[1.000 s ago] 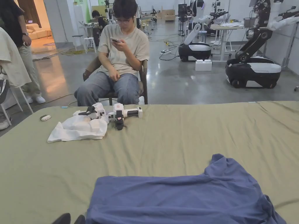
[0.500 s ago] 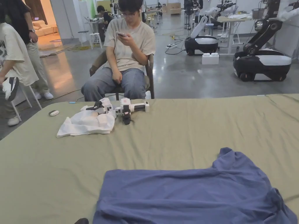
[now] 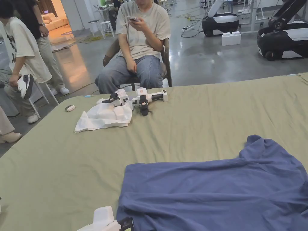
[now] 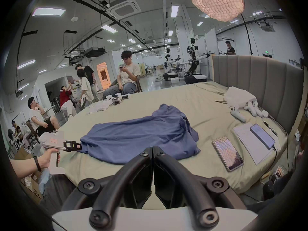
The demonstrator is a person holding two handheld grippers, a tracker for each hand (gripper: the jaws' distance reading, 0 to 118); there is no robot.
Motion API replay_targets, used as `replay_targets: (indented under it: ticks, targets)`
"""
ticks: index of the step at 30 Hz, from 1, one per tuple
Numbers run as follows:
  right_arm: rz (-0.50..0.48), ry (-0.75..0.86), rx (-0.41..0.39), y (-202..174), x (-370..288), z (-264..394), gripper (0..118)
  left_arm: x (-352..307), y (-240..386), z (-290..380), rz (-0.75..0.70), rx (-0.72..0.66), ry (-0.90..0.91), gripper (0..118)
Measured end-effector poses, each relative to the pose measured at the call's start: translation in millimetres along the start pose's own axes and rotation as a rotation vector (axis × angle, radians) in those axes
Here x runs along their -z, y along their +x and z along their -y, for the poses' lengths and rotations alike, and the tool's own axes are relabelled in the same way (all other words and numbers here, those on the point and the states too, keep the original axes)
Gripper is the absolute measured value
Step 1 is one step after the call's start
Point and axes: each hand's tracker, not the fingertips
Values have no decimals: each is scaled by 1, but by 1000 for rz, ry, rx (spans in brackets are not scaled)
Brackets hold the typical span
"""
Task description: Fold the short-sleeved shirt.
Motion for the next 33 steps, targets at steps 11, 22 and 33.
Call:
replay_targets:
  ticks: [11, 22, 33]
  targets:
    - [113, -169, 79, 47, 94, -5, 25, 18, 16, 5, -5, 93, -22, 0]
    - [257, -342, 198, 87, 231, 30, 8, 16, 16, 4, -3, 103, -30, 0]
    - [313, -306, 134, 74, 143, 13, 8, -78, -23, 16, 113, 45, -3, 0]
